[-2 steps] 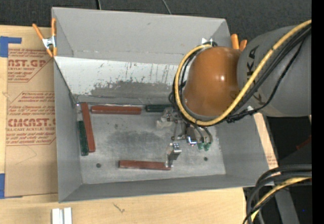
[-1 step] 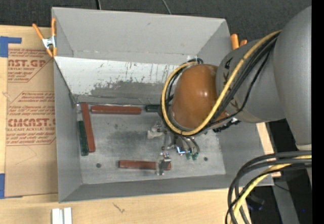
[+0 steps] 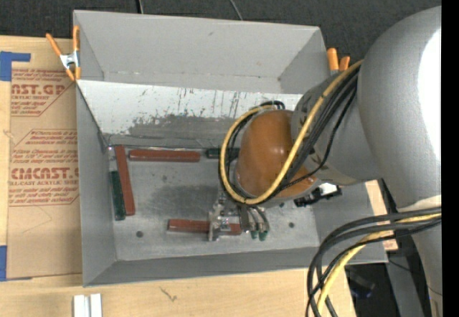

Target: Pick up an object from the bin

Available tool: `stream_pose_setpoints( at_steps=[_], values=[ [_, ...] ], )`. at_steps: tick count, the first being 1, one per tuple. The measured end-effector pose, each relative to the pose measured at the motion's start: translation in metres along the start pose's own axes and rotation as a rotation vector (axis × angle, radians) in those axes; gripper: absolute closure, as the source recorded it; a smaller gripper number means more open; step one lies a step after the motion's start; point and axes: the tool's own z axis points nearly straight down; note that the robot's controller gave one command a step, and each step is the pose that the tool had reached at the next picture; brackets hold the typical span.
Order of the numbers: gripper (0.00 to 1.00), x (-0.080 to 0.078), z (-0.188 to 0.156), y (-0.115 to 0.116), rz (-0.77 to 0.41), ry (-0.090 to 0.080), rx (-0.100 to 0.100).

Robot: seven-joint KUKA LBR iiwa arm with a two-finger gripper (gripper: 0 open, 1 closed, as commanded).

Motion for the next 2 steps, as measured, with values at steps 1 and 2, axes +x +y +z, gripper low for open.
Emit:
stream_pose_setpoints(
  at_steps=[1,2],
  values=[
    [1.00,0.000,0.000,0.000,0.000,0.000,0.000],
    [1.00,-0.013,-0.139,0.024,-0.009,0.010,0.001]
  ],
)
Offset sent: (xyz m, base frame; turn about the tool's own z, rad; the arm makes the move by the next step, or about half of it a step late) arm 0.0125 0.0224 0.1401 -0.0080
